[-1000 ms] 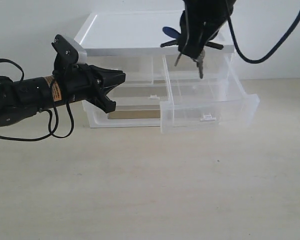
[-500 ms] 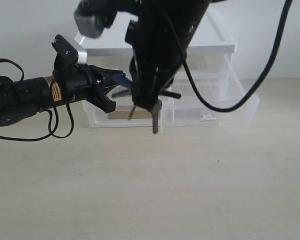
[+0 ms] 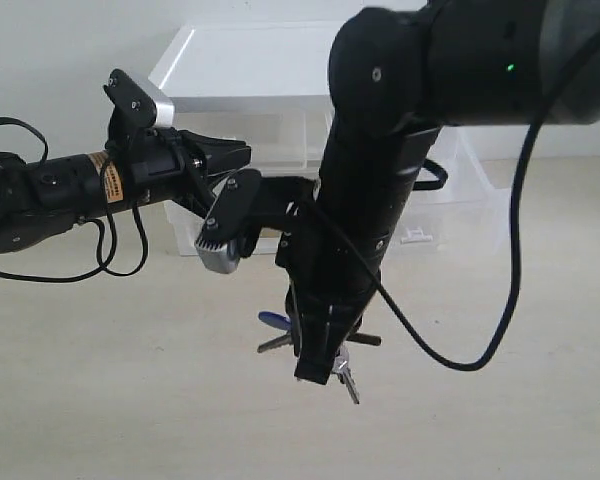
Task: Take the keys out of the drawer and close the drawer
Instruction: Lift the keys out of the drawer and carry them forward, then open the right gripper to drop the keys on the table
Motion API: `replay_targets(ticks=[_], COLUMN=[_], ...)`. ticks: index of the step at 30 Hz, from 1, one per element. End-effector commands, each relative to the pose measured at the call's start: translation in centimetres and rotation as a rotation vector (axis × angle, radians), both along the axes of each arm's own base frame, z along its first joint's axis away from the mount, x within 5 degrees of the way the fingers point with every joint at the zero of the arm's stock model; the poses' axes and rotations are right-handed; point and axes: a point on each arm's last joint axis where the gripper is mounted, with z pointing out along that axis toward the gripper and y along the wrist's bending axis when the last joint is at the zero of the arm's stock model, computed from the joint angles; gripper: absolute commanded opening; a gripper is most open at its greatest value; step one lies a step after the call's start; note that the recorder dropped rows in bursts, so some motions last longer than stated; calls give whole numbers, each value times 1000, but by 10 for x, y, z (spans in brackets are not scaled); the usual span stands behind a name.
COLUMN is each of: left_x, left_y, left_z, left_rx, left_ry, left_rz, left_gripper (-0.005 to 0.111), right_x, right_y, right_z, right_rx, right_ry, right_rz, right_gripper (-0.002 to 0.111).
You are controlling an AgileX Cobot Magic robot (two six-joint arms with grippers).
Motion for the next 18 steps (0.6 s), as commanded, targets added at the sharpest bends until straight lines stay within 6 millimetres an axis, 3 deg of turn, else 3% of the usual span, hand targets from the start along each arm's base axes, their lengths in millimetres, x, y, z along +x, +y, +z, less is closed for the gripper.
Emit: replay_targets(ticks=[1,7,12,14,16,18], left_x=[27,27,27,27,27,27], left_y=[15,15,15,15,15,15], left_z=[1,1,1,1,1,1], left_rx=[-54,-54,-54,-54,-54,-54], left_ry=[50,50,50,50,50,50], left_rz=[187,187,187,187,187,187], left_gripper=[4,4,4,4,4,4], right_x=[3,12,14,12,6,-3], right_y=[4,7,6,6,5,4], right_z=[-11,-8,-8,-8,-10,-15], right_rx=[0,50,42,40,31,16], right_ry=[9,-77,-85,-52,20,98], right_rz=[1,-27,-70,-127,-144,-125], right_gripper=[10,47,50,46,31,8])
